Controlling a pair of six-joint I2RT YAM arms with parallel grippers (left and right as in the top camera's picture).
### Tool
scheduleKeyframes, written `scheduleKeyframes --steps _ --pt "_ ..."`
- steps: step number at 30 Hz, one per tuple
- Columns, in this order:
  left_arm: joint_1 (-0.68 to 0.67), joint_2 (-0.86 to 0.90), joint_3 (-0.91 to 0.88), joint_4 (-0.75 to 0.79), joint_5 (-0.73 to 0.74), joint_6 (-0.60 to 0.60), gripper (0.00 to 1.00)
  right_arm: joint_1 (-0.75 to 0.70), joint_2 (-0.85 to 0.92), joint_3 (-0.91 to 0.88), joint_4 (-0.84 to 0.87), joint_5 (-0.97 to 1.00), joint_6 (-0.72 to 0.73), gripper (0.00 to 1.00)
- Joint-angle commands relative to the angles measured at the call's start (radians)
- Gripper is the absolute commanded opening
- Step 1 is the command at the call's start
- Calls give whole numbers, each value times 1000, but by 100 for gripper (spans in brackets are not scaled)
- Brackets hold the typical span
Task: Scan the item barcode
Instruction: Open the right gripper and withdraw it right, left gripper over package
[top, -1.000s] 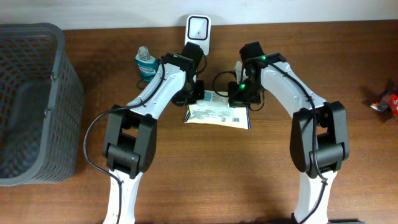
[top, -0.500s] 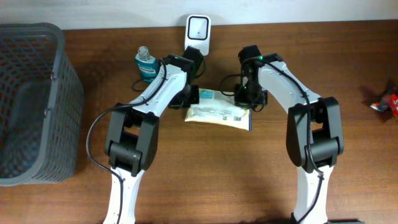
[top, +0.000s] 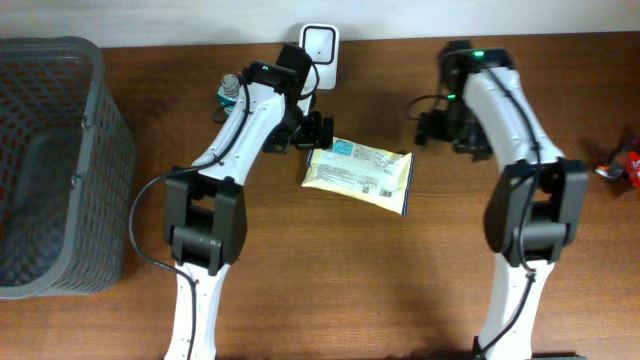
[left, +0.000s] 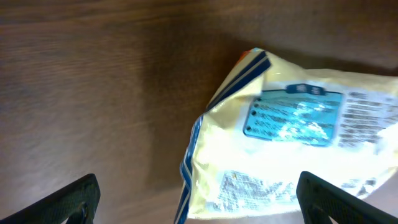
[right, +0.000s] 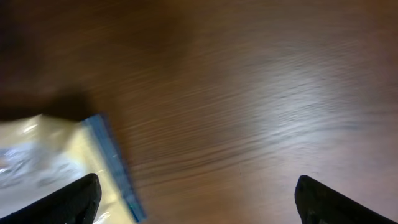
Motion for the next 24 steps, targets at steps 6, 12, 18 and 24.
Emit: scheduleKeyframes --steps 6,12,18,24 --pt "0 129 9 6 182 165 66 -64 -4 15 -40 -185 10 99" --pt "17 114 74 -66 173 167 0 -64 -4 15 -40 -185 10 99" --pt "76 63 367 -291 56 104 0 -64 -4 15 -40 -185 10 99" --pt "74 60 370 -462 -105 -3 0 -64 -4 15 -40 -186 9 99"
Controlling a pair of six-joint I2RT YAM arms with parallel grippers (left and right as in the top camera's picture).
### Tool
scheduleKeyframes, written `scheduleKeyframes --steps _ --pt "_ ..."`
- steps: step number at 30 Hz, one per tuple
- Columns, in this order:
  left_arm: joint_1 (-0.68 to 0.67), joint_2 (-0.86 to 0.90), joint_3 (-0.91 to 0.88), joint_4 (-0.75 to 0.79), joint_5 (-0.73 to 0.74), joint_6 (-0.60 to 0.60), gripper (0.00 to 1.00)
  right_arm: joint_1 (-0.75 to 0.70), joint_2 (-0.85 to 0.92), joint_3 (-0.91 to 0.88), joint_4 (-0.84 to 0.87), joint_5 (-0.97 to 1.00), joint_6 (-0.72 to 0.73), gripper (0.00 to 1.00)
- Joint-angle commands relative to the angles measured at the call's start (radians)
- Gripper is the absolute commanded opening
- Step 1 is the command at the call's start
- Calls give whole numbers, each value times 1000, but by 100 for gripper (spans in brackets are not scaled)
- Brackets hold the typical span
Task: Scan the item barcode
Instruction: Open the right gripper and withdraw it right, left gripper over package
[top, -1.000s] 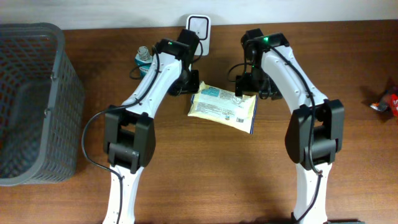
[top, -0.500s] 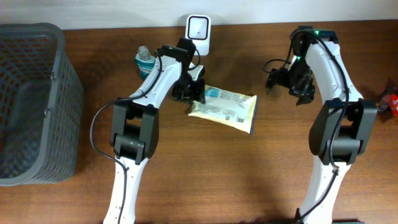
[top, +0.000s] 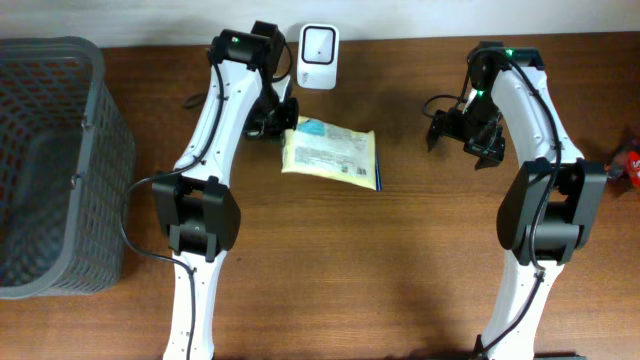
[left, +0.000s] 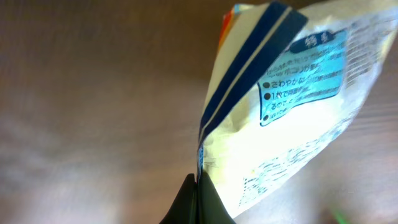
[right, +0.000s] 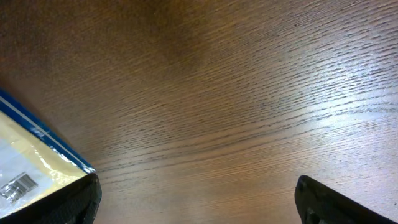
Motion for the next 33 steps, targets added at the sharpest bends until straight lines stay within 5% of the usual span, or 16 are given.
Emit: scheduleKeyframes --steps 1,3,5,8,11,15,17,19,25,27,33 --pt "-9 -22 8 -51 -70 -44 0 4 -4 15 -3 -5 8 99" --pt "-18 -22 8 -57 -73 -43 6 4 -4 15 -3 -5 8 99" --pt "-36 -22 8 -57 -74 -43 26 4 -4 15 -3 -5 8 99" --pt "-62 -22 8 -57 -84 -33 40 4 -4 15 -3 -5 8 99" --pt "-74 -32 9 -57 -163 -29 38 4 -4 15 -3 -5 8 99" --pt "-34 -95 80 -57 -164 -38 52 4 -4 15 -3 -5 8 99" --pt "-4 -139 97 -53 -163 -51 82 4 -4 15 -3 -5 8 99" --pt "13 -151 96 -57 -163 -49 99 4 -4 15 -3 -5 8 99" --pt "21 -103 -32 -22 -88 8 99 4 -4 15 -3 -5 8 99" --pt "18 -103 -142 50 25 78 99 4 -4 15 -3 -5 8 99" --pt "18 -103 -402 308 38 93 99 4 -4 15 -3 -5 8 99"
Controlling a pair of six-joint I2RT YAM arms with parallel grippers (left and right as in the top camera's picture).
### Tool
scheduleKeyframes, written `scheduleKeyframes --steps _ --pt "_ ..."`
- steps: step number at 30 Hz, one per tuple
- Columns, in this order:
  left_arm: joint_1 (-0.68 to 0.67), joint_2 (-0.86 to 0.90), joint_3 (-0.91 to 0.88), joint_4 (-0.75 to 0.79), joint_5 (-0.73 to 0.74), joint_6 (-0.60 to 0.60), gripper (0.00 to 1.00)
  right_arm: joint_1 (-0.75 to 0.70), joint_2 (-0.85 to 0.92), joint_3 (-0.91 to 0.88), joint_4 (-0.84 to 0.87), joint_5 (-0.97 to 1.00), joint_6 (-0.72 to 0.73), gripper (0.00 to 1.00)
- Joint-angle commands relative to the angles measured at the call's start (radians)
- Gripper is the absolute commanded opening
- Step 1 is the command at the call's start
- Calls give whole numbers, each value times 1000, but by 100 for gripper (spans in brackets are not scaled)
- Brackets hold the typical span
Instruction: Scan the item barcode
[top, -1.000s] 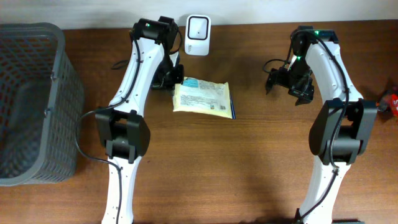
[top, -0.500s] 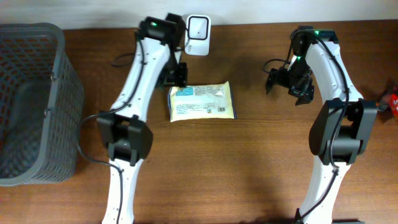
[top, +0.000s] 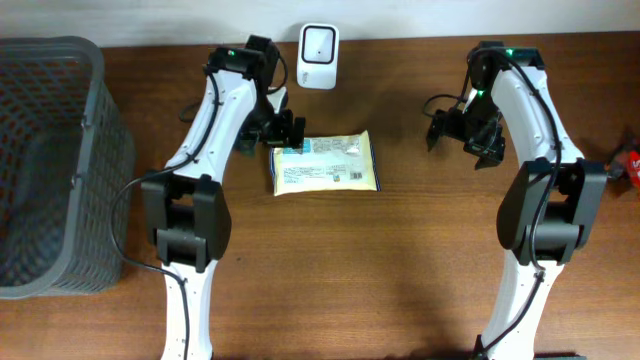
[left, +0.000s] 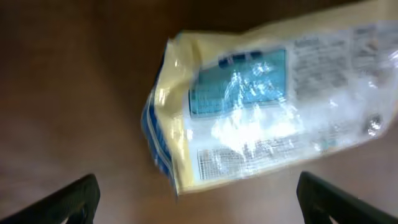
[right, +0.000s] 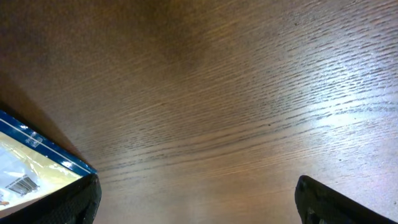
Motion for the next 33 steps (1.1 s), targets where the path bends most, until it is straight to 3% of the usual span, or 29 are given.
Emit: scheduleKeyframes --steps 1,4,6,10,13,15,16,21,24,27,29,33 --pt "-2 6 -126 106 53 32 99 4 -4 15 -3 -5 8 99" --pt "-4 6 -198 211 166 42 100 4 -4 15 -3 -5 8 99" --pt "-5 6 -234 249 167 41 98 4 -4 15 -3 -5 8 99" --pt "-7 6 -301 290 166 37 84 4 -4 15 -3 -5 8 99" --pt "-7 5 -303 290 166 37 41 4 -4 15 -3 -5 8 99" --pt "-6 5 -303 290 167 37 5 4 -4 15 -3 -5 8 99" --pt "-6 5 -297 284 166 37 0 4 -4 15 -3 -5 8 99" --pt "4 -3 -115 89 54 37 0 4 -4 15 -3 -5 8 99" --pt "4 -10 120 -114 -194 -68 0 4 -4 15 -3 -5 8 99" --pt "4 -10 349 -266 -332 -68 0 4 -4 15 -3 -5 8 99" --pt "4 -27 458 -298 -443 -68 0 4 -4 15 -3 -5 8 99" --pt "3 -105 478 -298 -642 -65 0 4 -4 15 -3 -5 8 99"
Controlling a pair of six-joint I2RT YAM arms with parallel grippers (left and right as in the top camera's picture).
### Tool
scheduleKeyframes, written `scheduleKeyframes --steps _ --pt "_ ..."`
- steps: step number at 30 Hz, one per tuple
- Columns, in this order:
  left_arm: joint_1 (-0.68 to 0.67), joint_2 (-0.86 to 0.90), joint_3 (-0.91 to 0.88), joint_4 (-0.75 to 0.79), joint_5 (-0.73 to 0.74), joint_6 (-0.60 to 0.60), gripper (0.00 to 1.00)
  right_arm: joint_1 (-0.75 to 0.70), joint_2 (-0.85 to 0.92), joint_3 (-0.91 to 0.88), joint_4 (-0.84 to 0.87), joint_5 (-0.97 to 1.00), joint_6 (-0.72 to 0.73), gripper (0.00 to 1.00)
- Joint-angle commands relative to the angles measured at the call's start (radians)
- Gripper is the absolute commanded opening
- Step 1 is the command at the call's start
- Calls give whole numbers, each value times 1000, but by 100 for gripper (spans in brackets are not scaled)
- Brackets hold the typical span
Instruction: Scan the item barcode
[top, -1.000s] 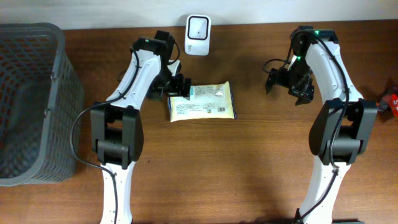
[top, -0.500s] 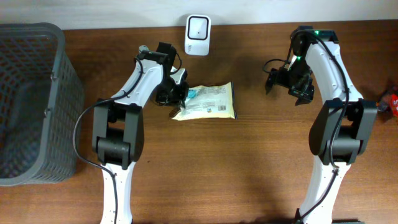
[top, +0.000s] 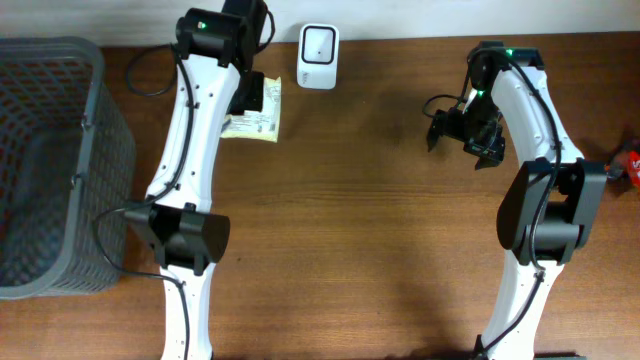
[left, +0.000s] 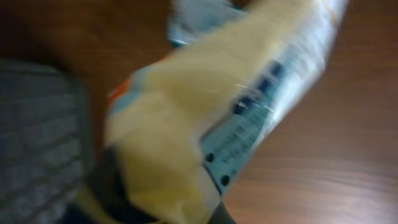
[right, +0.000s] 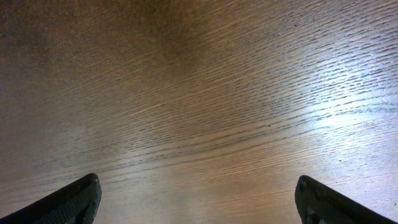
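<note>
The item is a yellow packet with blue print (top: 256, 118). My left gripper (top: 250, 96) is shut on it at the back left of the table, left of the white scanner (top: 318, 43). In the left wrist view the blurred packet (left: 205, 112) fills the frame, its end pinched at my left gripper (left: 202, 214). The barcode cannot be made out. My right gripper (top: 463, 133) stands open over bare wood on the right. In its own view my right gripper (right: 199, 202) has nothing between its fingers.
A large grey mesh basket (top: 45, 160) stands at the left edge; its wall (left: 37, 137) shows in the left wrist view. A red object (top: 628, 165) lies at the far right edge. The wooden table (top: 380, 250) stretches between the arms.
My left gripper was open over the packet lying flat below the scanner. Now it is shut on the packet, which is further back and to the left. The right arm has not moved.
The packet first lay slanted in mid-table with my left gripper open at its left end. Then that gripper was shut on its edge and the packet lay nearer the scanner, the right arm further right. Then it was let go, lying flat. Now it is held left of the scanner.
</note>
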Motion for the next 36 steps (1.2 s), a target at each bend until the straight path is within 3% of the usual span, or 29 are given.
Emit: scheduleKeyframes --steps 1,8,13,16,29,33,36 --pt "6 -79 23 -2 -196 11 0 4 -4 15 -3 -5 8 99" --pt "-7 -83 -5 -2 -243 93 0 4 -4 15 -3 -5 8 99" --pt "-48 -82 -255 -2 -246 79 0 4 -4 15 -3 -5 8 98" --pt "-67 -82 -364 -2 -325 -15 0 4 -4 15 -3 -5 8 99" --pt "-305 -83 -364 9 -205 -20 1 4 -4 15 -3 -5 8 99" --pt "-319 -84 -346 -2 -395 -48 0 4 -4 15 -3 -5 8 99" --pt "-229 -94 -346 -2 -502 -52 0 4 -4 15 -3 -5 8 99"
